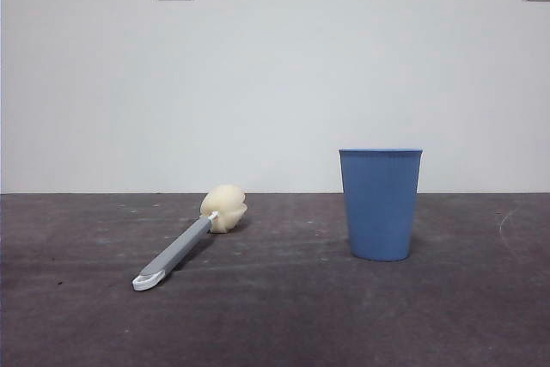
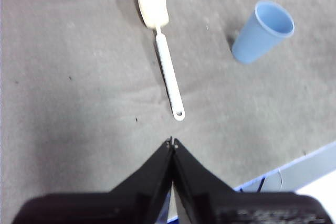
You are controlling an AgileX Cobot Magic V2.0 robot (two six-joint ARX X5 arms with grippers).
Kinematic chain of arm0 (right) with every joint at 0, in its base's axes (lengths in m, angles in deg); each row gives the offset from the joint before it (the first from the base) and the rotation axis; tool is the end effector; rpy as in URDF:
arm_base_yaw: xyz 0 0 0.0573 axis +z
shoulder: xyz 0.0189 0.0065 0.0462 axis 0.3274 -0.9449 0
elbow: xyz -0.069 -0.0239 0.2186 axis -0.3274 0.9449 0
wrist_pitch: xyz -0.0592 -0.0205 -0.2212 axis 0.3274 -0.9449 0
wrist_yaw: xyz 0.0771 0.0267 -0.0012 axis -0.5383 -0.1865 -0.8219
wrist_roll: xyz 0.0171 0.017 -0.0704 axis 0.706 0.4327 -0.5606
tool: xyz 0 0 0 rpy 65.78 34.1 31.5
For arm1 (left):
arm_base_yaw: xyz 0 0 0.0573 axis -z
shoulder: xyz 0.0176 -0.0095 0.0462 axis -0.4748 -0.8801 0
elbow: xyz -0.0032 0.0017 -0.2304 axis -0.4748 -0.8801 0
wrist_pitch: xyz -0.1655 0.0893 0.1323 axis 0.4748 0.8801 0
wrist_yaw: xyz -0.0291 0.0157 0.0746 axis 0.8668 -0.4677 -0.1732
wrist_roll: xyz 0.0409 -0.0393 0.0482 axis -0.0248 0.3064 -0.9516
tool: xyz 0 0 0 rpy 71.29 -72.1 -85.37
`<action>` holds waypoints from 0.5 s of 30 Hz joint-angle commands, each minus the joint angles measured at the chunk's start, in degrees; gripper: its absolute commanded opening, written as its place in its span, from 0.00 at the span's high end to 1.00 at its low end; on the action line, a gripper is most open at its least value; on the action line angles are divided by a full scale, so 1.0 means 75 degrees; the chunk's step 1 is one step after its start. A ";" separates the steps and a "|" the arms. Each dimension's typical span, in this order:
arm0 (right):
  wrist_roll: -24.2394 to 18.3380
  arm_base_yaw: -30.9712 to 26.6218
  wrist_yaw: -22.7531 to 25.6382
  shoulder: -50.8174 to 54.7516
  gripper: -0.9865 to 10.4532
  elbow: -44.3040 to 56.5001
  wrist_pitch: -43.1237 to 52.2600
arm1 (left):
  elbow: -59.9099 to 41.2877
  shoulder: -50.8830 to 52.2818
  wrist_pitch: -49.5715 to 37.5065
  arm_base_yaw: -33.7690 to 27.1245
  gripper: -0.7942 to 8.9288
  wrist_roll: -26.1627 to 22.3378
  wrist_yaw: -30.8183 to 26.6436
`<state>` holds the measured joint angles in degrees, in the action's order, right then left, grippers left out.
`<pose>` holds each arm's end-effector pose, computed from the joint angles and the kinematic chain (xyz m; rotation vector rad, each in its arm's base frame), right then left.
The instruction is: Pick up the cup brush,pick up the cup,insert the brush into the cup,clean the cup,put the cup brush back,put the cup back to the fixed position on the table
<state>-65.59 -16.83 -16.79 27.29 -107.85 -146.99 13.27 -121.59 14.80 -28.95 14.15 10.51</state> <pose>0.1368 0.0322 0.2896 0.0656 0.7712 0.5290 0.0989 -0.0243 0.2816 -0.1474 0.7328 -0.4219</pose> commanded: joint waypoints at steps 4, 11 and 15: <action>-0.0087 0.0017 -0.0015 0.0012 0.91 -0.0003 0.0029 | 0.0020 0.0012 0.0044 -0.0017 0.92 -0.0221 0.0052; 0.0134 0.0017 -0.0227 0.0009 0.41 -0.0003 0.0029 | 0.0020 -0.0169 -0.0105 0.0044 0.30 -0.0157 0.1192; 0.0137 0.0017 -0.0793 0.0012 0.42 -0.0003 0.0032 | 0.0035 -0.0618 -0.0554 0.0335 0.30 0.0023 0.1282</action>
<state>-65.00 -16.83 -22.60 27.29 -107.85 -146.99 13.31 -126.29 11.04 -26.66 13.80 19.58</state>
